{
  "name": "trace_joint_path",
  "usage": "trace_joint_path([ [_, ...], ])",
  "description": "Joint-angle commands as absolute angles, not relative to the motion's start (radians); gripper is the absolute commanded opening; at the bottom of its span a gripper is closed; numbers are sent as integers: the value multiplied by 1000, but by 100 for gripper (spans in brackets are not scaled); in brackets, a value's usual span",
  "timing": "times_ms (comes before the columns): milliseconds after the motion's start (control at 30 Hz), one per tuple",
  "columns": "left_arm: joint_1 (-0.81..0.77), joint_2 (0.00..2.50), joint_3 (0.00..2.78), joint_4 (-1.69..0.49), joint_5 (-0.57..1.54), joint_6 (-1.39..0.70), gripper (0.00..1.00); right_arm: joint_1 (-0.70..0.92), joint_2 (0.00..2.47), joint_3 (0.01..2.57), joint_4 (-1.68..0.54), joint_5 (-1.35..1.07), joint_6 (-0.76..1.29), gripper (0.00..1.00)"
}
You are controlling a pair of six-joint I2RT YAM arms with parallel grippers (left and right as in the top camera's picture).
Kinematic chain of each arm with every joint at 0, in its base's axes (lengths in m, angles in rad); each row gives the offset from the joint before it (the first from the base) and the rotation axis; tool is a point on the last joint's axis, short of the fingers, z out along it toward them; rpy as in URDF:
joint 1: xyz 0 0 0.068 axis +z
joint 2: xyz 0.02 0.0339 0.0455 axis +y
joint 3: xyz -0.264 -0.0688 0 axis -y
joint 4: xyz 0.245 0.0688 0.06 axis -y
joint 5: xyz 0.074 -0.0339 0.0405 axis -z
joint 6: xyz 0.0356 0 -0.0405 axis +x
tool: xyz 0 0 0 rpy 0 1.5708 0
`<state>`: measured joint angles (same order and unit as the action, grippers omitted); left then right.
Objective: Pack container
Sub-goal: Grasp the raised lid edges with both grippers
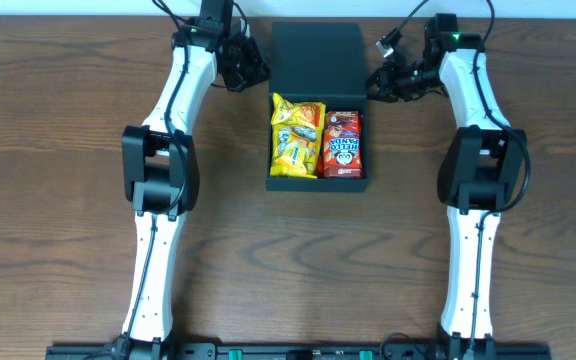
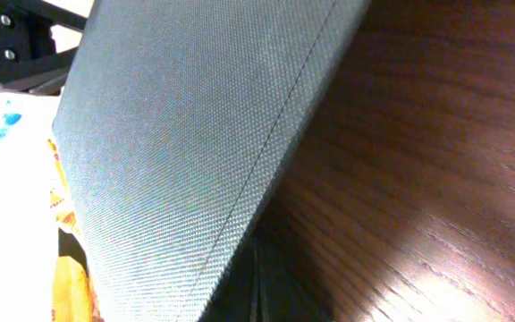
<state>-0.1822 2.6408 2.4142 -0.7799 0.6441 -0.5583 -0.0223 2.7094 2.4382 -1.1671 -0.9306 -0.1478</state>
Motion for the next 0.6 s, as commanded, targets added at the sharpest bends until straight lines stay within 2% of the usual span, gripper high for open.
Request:
trace_joint_path([
  [0, -200, 2646, 2411, -776, 753, -488, 6, -12, 2729, 2438, -1169, -1072, -208, 2],
  [267, -184, 2646, 2411, -762, 847, -393, 6, -62, 2729, 2438, -1163, -1263, -260, 1],
  [567, -162, 2645, 2426, -691, 945, -381, 6, -95, 2729, 2440, -1147, -1428, -263, 1],
])
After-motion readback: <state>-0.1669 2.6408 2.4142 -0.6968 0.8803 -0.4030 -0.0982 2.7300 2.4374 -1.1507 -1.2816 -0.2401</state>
